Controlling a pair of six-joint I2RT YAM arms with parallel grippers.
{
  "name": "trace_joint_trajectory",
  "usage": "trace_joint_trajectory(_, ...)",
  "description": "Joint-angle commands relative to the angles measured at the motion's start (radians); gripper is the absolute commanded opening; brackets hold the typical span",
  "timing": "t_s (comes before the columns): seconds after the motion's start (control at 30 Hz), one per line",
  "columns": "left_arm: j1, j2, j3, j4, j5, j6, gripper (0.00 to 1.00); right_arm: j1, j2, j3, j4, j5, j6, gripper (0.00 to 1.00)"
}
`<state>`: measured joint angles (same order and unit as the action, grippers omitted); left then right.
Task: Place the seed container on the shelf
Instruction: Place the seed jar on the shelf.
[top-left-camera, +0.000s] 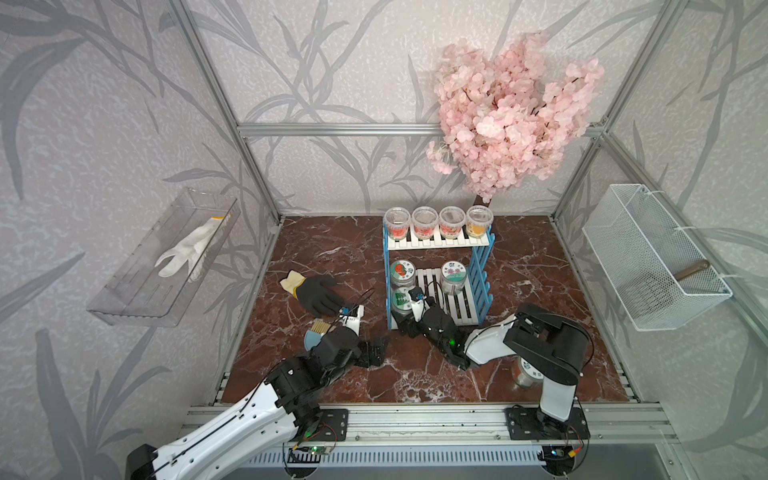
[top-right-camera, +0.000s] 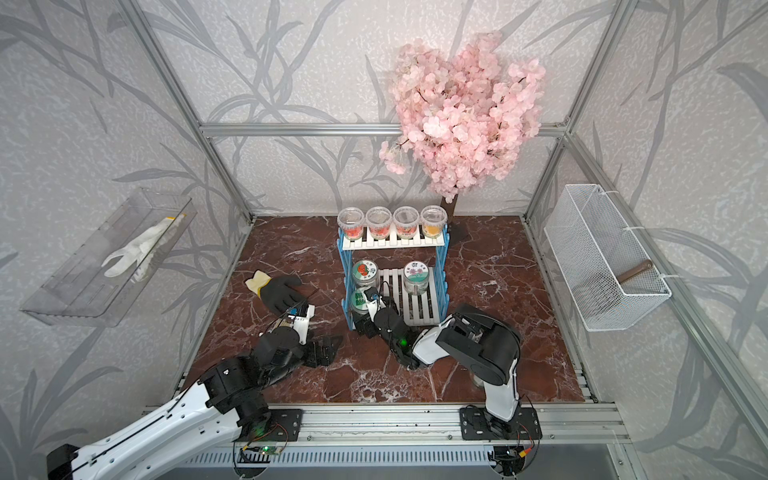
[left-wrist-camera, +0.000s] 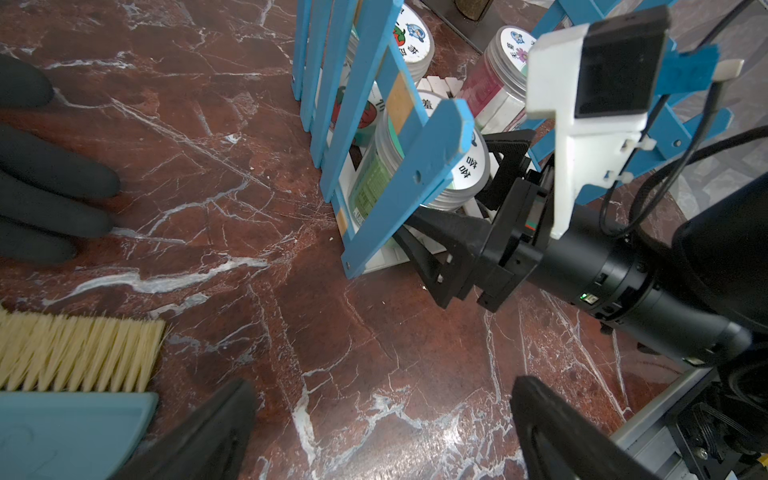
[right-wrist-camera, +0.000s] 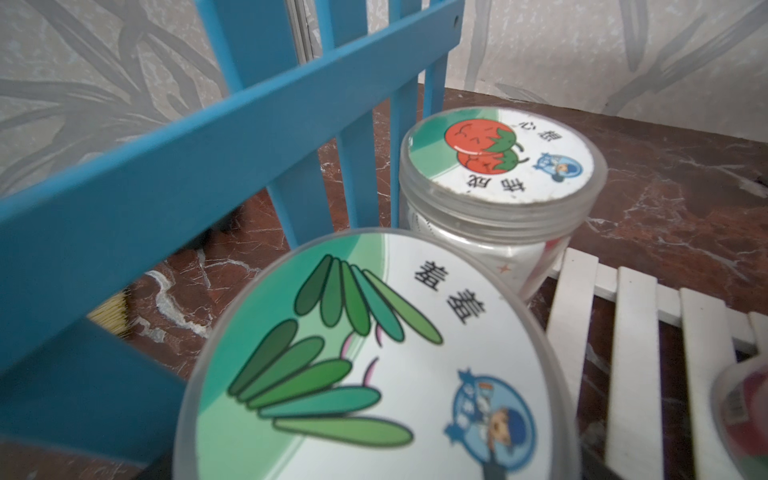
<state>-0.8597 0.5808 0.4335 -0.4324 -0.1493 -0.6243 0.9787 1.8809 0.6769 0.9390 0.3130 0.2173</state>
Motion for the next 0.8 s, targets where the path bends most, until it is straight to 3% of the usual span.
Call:
trace_joint_trajectory(0.0, 0.0, 0.002, -0.012, 0.017, 0.008, -0.002, 1.0, -0.003, -0.029, -0.015, 0.009, 0.003, 0.012, 0.94)
trace_joint_trajectory(0.77, -0.001, 0.008, -0.016, 0.022, 0.014, -0.011, 1.0, -0.009, -0.014, 0.0, -0.008, -0.011, 0.011, 0.92)
